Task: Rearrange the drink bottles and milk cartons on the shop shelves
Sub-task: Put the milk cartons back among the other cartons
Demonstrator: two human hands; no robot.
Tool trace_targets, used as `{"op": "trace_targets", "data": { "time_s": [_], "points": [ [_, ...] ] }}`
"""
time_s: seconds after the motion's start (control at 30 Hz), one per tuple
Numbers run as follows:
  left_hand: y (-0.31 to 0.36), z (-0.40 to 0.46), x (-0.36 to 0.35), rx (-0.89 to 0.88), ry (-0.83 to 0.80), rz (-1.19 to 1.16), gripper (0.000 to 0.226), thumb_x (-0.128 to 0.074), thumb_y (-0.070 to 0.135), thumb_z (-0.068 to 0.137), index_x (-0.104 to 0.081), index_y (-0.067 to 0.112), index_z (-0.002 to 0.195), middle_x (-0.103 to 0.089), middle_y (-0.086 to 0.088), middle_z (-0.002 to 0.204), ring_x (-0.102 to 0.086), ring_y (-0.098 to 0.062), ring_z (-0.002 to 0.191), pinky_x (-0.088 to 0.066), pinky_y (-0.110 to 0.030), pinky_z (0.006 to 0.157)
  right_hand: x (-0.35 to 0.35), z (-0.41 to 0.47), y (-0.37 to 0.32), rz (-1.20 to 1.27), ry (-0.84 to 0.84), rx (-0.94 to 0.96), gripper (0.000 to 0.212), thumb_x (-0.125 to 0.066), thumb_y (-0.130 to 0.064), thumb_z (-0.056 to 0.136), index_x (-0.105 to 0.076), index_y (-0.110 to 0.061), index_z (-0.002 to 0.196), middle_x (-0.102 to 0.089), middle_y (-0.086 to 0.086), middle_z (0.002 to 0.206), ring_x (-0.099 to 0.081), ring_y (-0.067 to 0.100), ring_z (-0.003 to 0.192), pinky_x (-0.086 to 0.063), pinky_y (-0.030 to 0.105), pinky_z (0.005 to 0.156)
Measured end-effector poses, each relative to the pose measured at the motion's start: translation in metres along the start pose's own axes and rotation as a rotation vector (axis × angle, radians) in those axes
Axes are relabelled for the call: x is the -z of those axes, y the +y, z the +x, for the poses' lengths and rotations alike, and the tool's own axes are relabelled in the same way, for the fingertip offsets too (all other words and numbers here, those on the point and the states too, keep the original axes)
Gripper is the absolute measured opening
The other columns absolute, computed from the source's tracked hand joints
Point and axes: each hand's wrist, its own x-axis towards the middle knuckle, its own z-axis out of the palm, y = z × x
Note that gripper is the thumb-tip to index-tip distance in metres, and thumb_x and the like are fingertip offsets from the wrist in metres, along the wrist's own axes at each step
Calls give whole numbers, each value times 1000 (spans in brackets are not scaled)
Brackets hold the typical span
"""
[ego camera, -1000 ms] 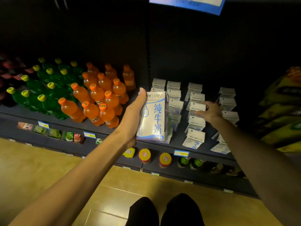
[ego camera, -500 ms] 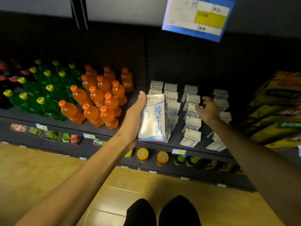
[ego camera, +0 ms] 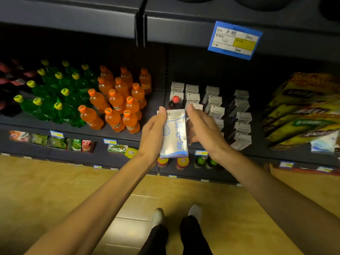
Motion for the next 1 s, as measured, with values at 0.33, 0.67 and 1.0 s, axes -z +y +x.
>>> {"op": "trace_targets", "data": {
  "time_s": [0.33,0.67,1.0],
  "points": [
    [-8,-21,11,-65,18,-6,64,-59,53,84,-58,-8,101,-66,-12,81,-68,-21,77,-53,-38,70,-48,-17,13,-36,71,-32,43,-53,-57,94,-63,-18,109,-74,0,98,-71,14,88,-59,42,82],
    [-17,-26,-11,0,68,-59,68,-50,67,80,-69,7,106,-75,-14,100,-71,-30,99,-51,-53,95,-17,-11,26,15,16,-21,33,-54,-46,97,-64,-16,106,-74,0,101,-71,15,91,-58,30,77],
    [-39,-14,-24,55,203,-133,56,-43,62,95,-63,10,98,-75,-10,102,-72,-26,99,-57,-44,86,13,1,35,78,-58,-44,22,-53,-42,98,-63,-23,97,-71,-10,90,-69,4,85,-55,17,68]
  ]
}}
